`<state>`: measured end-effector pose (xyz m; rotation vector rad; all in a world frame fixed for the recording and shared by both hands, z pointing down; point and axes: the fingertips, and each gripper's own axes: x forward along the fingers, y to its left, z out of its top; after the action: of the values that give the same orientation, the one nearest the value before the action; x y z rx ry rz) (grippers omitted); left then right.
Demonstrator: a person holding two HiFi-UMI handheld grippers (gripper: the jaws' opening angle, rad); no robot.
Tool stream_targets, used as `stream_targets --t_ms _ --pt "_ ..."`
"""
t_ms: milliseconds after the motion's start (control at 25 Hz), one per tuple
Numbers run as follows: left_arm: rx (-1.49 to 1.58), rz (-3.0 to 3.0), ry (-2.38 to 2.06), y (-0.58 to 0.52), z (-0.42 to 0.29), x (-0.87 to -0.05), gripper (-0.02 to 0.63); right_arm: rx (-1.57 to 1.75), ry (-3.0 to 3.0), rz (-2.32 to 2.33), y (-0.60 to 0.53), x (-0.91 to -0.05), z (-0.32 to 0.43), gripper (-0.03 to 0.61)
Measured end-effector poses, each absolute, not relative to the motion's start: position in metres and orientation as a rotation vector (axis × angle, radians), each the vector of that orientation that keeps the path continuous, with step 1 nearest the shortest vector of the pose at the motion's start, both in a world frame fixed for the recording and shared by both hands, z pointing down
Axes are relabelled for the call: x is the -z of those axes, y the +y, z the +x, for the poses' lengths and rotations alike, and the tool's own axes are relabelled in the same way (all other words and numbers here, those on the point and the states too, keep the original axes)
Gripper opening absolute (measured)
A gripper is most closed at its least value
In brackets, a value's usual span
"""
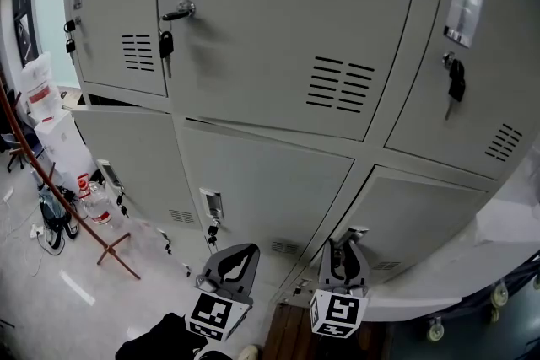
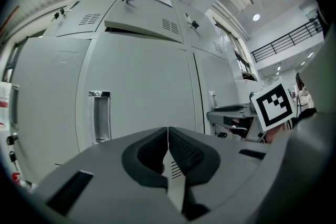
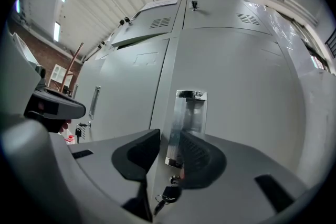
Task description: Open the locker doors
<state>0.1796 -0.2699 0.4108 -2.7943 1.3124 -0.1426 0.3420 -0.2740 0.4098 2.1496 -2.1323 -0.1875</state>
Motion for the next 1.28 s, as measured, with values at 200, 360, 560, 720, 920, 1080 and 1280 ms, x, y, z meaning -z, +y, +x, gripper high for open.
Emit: stream_targets --t_ms 200,360,560,720,920,1080,1280 --pt "0.134 -2.799 1.297 -0.264 0.182 -0.409 0.025 0.184 -2.141 2.143 -0.265 -0.41 0.34 0.131" --pt "0.13 -2.813 1.263 -0.256 0.187 -0.407 0.025 0.164 -2.162 2.138 -0.252 -0.411 0.337 0.13" --pt "0.124 -2.835 1.21 -0.241 0.192 -0.406 0.025 0.146 -2.146 2.15 -0.236 -0.411 0.336 0.132" --pt "0.126 -2.845 1.181 -0.23 0.189 -0.404 0.025 0.139 -2.119 2.169 -0.222 -0.411 0.336 0.135" --pt "0.121 -2.861 1.155 -0.219 0.185 -0.402 0.025 0.137 -2.08 2.198 -0.201 -0.411 0.335 0.138" --pt "0.12 -2.881 1.112 -0.206 0.188 -0.403 0.025 0.136 -2.049 2.215 -0.183 -0.412 0.337 0.143" --pt "0.12 -2.903 1.045 -0.185 0.194 -0.404 0.025 0.149 -1.997 2.244 -0.158 -0.412 0.34 0.147"
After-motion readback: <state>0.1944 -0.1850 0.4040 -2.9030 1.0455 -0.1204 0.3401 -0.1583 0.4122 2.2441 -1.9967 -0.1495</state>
